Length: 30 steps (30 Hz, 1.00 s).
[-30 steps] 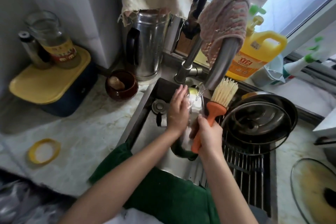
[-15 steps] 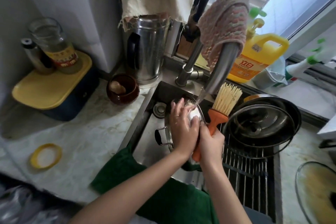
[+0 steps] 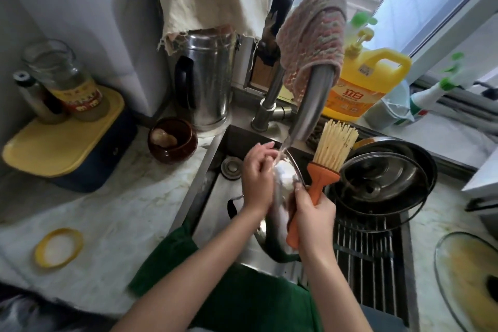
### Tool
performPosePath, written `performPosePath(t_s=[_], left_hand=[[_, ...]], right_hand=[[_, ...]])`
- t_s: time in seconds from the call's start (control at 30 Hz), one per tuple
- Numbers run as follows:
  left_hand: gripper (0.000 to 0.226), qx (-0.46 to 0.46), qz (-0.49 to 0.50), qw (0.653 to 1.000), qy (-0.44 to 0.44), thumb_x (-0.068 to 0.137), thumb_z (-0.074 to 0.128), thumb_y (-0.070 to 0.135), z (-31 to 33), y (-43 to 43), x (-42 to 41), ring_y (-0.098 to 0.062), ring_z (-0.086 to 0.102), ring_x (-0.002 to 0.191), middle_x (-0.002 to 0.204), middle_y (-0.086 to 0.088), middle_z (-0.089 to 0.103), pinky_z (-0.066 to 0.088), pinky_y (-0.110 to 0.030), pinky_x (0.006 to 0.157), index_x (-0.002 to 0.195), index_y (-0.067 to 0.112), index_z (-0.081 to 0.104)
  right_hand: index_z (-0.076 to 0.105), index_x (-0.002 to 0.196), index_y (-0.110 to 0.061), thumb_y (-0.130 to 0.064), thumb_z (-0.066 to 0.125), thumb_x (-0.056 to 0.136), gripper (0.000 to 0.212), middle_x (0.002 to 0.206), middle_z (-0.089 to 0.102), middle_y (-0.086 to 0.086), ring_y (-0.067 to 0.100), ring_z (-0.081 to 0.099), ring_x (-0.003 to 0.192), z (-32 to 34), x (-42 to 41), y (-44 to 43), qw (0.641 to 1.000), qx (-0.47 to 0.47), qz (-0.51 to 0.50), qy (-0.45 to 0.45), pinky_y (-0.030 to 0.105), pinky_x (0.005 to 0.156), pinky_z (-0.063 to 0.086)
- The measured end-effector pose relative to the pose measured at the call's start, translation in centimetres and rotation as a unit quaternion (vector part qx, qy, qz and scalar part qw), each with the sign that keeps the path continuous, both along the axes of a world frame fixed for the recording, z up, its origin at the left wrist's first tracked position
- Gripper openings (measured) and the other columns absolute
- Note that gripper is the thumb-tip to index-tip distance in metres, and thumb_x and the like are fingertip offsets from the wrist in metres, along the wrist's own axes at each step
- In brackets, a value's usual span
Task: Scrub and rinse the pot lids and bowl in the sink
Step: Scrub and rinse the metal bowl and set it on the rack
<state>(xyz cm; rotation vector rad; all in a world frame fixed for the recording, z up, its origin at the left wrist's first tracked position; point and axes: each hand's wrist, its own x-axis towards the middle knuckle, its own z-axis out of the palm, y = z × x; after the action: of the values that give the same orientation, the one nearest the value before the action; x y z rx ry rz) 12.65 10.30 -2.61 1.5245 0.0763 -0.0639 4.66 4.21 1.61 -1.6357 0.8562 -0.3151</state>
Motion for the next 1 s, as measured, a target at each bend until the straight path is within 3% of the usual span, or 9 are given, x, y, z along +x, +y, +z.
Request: performPosePath(t_s=[0.1,0.2,0.37,0.47,0.53,0.6,0.7,0.83,1.0], left_hand=[[0.035,-0.042,0.064,0.993,0.094,0.084,0.036,0.031,-0.6,-0.3,0.4,-0.014,0.054,0.116,0.119,0.007,0.059,0.041,-0.046,0.103,0.105,0.024,0.064],[0.041,0.050,0.028,0.998,0.014,0.093,0.028,0.039,-0.2,-1.9,-5.6,-0.001,0.024,0.140,0.152,0.012,0.030,0.024,-0.032,0.115,0.131,0.041,0.041],[0.036,0.079,0.013,0.997,0.002,0.094,0.029,0.031,-1.5,-0.6,-1.4,-0.004,0.028,0.138,0.149,0.008,0.036,0.023,-0.028,0.113,0.119,0.046,0.051],[0.030,-0.046,-0.003,0.984,0.173,0.090,0.042,0.017,-2.3,0.6,3.6,-0.017,0.062,0.099,0.100,-0.012,0.070,0.046,-0.040,0.096,0.087,0.024,0.072],[0.037,-0.066,-0.009,0.975,0.213,0.091,0.043,0.013,-2.4,0.8,3.9,-0.010,0.057,0.051,0.044,-0.010,0.055,0.048,-0.028,0.063,0.060,0.011,0.064],[0.052,-0.048,-0.028,0.972,0.230,0.095,0.036,0.012,-3.0,0.7,3.4,-0.003,0.040,0.033,0.030,0.004,0.040,0.036,-0.022,0.049,0.044,0.011,0.047],[0.040,-0.011,-0.081,0.959,0.272,0.102,0.027,0.027,-3.1,0.4,2.8,-0.004,0.051,0.062,0.066,0.004,0.054,0.036,-0.025,0.065,0.080,0.010,0.055],[0.053,0.000,-0.182,0.935,0.305,0.103,0.019,0.041,-0.9,1.8,1.8,-0.023,0.040,0.132,0.143,-0.011,0.042,0.032,-0.032,0.106,0.146,0.011,0.028],[0.072,-0.121,-0.318,0.842,0.418,0.083,0.039,0.072,2.5,6.5,1.6,-0.035,0.059,0.110,0.112,-0.013,0.066,0.052,-0.053,0.082,0.118,0.012,0.058]], right_hand=[[0.057,0.071,-0.016,-0.023,0.060,0.091,0.022,0.061,0.056,0.002,0.020,0.056,0.062,0.1,0.0,-0.4,1.000,-0.010,-0.006,0.007,0.037,0.066,0.045],[0.060,0.068,-0.016,-0.018,0.059,0.092,0.024,0.062,0.059,0.002,0.017,0.056,0.063,-0.2,0.0,-0.3,0.999,0.021,-0.025,0.005,0.034,0.067,0.044],[0.052,0.065,-0.012,-0.014,0.058,0.092,0.028,0.054,0.048,0.003,0.017,0.047,0.052,0.1,-0.8,-0.6,0.998,0.060,-0.022,-0.001,0.029,0.055,0.038],[0.052,0.070,-0.009,-0.014,0.059,0.092,0.023,0.055,0.045,0.005,0.019,0.044,0.051,0.6,-1.7,-1.3,0.996,0.088,-0.006,0.001,0.028,0.052,0.034],[0.053,0.073,-0.010,-0.014,0.059,0.092,0.020,0.057,0.045,0.004,0.019,0.044,0.051,1.3,-2.2,-2.0,0.993,0.113,-0.035,0.003,0.028,0.052,0.034],[0.053,0.076,-0.010,-0.015,0.057,0.092,0.018,0.060,0.045,0.005,0.020,0.044,0.053,1.8,-2.3,-2.7,0.991,0.125,-0.050,0.002,0.029,0.054,0.035],[0.055,0.075,-0.010,-0.017,0.058,0.092,0.019,0.061,0.047,0.007,0.021,0.046,0.056,1.3,-2.8,-3.2,0.991,0.113,-0.063,-0.013,0.032,0.057,0.037],[0.056,0.071,-0.010,-0.018,0.059,0.093,0.023,0.060,0.051,0.005,0.019,0.050,0.056,-0.2,-3.7,-3.2,0.998,0.023,-0.009,-0.062,0.034,0.061,0.039],[0.044,0.052,-0.003,-0.037,0.056,0.083,0.048,0.046,0.043,0.005,0.018,0.041,0.041,-3.1,-5.2,-2.9,0.952,-0.238,0.160,-0.107,0.032,0.041,0.031]])
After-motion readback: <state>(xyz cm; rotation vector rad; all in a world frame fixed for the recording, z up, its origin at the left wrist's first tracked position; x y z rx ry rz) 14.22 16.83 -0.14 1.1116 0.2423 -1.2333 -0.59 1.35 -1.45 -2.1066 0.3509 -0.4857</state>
